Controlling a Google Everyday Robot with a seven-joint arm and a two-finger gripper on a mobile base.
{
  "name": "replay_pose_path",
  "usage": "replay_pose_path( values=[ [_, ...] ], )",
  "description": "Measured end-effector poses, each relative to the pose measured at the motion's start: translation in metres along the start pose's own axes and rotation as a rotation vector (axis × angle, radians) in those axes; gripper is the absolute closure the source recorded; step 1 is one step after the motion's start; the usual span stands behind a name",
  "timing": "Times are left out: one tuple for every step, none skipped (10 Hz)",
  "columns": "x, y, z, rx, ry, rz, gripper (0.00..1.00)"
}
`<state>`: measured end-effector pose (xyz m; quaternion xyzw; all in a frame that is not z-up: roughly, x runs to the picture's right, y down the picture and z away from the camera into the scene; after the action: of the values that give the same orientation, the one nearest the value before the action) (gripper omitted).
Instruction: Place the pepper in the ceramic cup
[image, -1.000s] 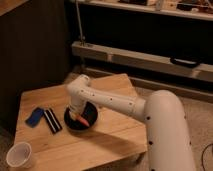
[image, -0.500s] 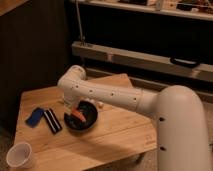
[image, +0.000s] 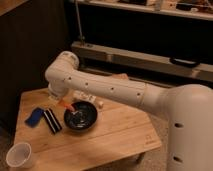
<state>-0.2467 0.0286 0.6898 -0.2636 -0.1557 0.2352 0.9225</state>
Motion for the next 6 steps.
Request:
replay_pose_path(
  values=[
    [-0.025, 0.011, 0.004, -0.068, -0.064, -0.065, 1.0],
    [-0.05, 0.029, 0.013, -0.143, -0.11, -0.135, 1.0],
    [-0.07, 0.047, 0.026, -0.222, -0.147, -0.195, 1.0],
    [-0.083, 0.061, 0.039, -0.323, -0.184, -0.246, 1.0],
    [-0.092, 0.072, 0.05, -0.433, -0.208, -0.293, 1.0],
    [-0.097, 0.088, 0.059, -0.525, -0.228, -0.347, 1.0]
  ],
)
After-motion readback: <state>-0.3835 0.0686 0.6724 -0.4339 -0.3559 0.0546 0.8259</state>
